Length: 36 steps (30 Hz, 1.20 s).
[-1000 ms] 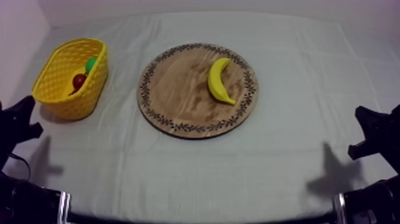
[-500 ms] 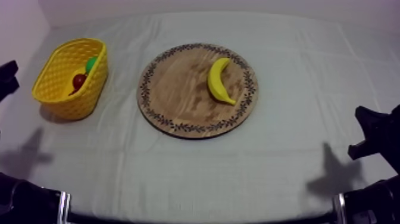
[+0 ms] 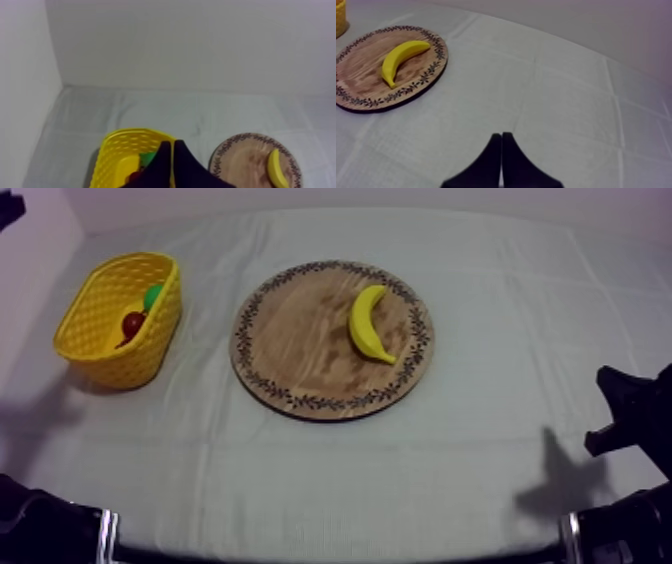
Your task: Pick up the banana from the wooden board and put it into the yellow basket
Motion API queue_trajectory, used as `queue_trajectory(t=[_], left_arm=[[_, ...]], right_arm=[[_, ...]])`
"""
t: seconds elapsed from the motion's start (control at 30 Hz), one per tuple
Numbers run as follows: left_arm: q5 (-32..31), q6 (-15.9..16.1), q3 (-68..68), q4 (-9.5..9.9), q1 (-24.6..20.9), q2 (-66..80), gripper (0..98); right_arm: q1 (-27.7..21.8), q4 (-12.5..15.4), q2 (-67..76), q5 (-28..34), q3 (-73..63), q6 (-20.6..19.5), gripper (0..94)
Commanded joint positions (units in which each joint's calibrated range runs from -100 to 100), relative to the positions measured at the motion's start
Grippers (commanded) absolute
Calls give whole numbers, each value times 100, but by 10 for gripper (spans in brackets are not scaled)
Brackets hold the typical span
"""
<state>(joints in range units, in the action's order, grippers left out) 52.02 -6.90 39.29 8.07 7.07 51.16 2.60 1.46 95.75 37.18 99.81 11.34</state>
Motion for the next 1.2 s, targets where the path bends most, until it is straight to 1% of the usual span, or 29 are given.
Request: queue_trajectory(t=[0.0, 0.3, 0.43, 0.7, 0.8, 1.0, 1.17], left_arm=[[280, -147, -904, 43, 158, -445, 0], [900, -510, -2077, 237, 799, -1451, 0], [1139, -622, -2516, 259, 1046, -1866, 0], [1286, -829, -3245, 269, 1371, -2753, 0], [1388, -979, -3505, 355, 1524, -3103, 0], [1629, -1379, -3850, 631, 1907, -3709, 0], [1778, -1567, -4003, 698, 2185, -4147, 0]], right_arm=[[0, -2, 0, 0, -3, 2, 3], [0, -2, 0, 0, -3, 2, 3], [0, -2, 0, 0, -3, 2, 3], [0, -2, 0, 0, -3, 2, 3], [0, -2, 0, 0, -3, 2, 3], [0, -2, 0, 0, -3, 2, 3], [0, -2, 0, 0, -3, 2, 3]])
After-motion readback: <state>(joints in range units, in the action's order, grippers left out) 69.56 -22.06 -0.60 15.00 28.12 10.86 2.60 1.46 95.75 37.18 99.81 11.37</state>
